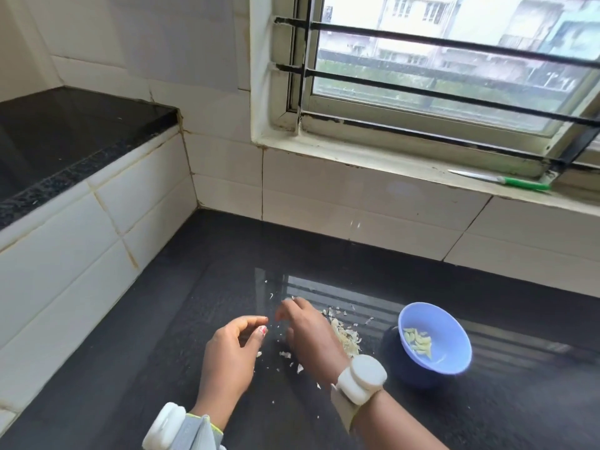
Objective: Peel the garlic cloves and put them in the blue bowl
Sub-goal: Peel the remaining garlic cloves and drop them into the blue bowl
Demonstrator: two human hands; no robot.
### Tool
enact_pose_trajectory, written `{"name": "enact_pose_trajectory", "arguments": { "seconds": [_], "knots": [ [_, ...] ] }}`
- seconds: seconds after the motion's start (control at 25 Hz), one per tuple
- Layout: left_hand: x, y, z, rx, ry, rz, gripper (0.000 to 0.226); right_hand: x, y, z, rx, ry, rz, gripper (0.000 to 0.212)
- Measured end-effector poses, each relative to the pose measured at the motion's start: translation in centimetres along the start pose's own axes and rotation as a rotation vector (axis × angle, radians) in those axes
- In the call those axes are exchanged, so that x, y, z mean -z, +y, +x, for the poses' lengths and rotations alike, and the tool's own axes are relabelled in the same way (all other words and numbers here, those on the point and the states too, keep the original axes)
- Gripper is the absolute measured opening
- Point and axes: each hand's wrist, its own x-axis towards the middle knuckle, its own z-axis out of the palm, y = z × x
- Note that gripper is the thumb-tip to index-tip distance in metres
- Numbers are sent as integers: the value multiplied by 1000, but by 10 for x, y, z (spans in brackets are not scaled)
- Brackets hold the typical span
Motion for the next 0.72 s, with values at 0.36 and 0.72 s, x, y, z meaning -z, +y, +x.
{"name": "enact_pose_trajectory", "arguments": {
  "seconds": [0.36, 0.72],
  "knots": [
    [-13, 33, -13, -130, -215, -234, 24, 41, -8, -42, -635, 192, 1604, 28],
    [-30, 59, -32, -113, -216, -85, 14, 56, -5, -62, -512, 265, 1359, 14]
  ]
}}
